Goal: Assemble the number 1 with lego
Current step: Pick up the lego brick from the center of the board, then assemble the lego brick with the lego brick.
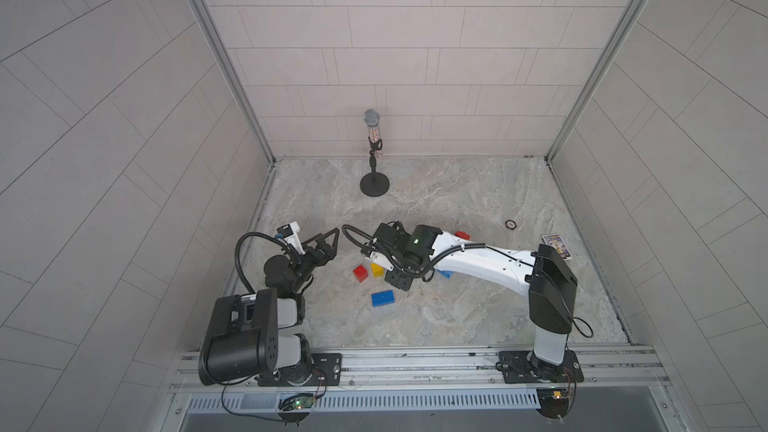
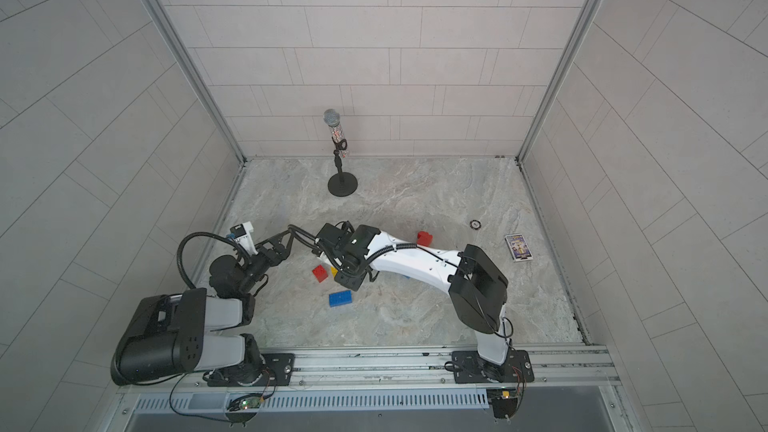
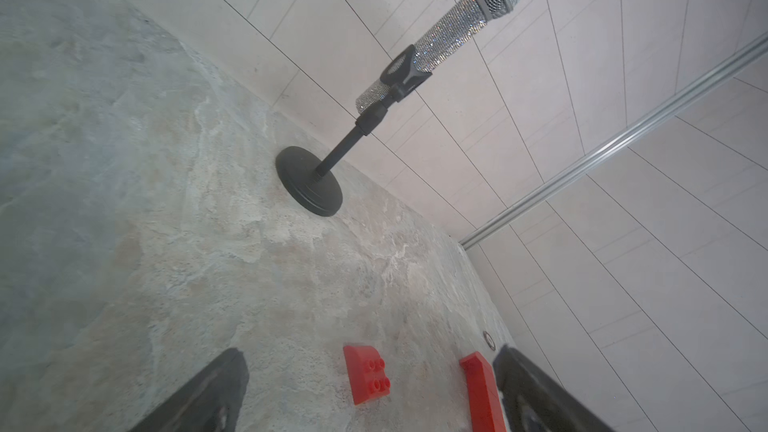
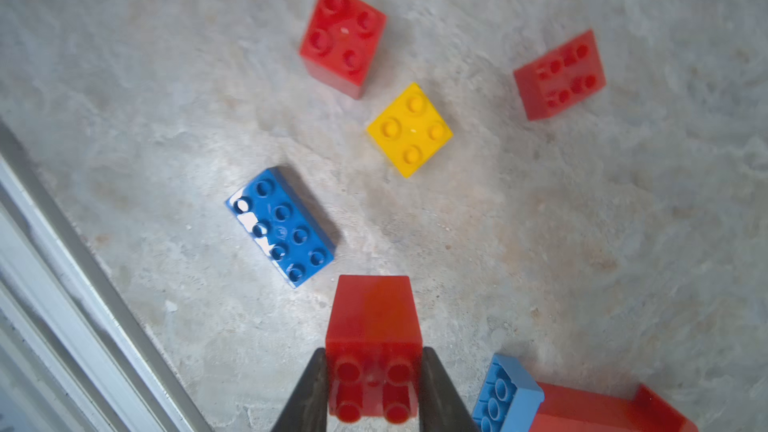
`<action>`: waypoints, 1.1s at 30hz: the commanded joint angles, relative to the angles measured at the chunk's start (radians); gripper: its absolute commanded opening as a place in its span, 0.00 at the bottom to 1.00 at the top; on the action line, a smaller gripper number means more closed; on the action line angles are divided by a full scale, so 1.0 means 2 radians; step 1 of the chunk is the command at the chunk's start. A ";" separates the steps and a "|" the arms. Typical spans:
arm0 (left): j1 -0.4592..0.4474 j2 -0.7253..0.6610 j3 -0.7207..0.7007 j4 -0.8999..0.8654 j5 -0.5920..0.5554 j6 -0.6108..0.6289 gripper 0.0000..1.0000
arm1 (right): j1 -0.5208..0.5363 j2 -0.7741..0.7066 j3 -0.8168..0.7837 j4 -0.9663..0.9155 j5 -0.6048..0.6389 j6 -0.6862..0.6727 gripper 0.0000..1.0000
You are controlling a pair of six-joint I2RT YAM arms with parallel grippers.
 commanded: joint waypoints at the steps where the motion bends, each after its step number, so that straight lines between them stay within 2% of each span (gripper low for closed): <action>1: 0.011 -0.006 -0.007 0.023 -0.017 -0.014 1.00 | 0.013 0.005 0.003 -0.013 0.004 -0.057 0.00; 9: 0.011 -0.015 -0.001 0.023 0.019 -0.008 1.00 | 0.027 0.032 0.011 0.000 -0.013 -0.080 0.00; 23: 0.011 -0.026 -0.005 0.024 0.024 -0.004 1.00 | 0.043 0.041 0.006 0.029 -0.065 -0.141 0.00; 33: 0.010 -0.023 -0.005 0.024 0.023 -0.005 1.00 | 0.045 0.043 -0.007 0.036 -0.042 -0.192 0.00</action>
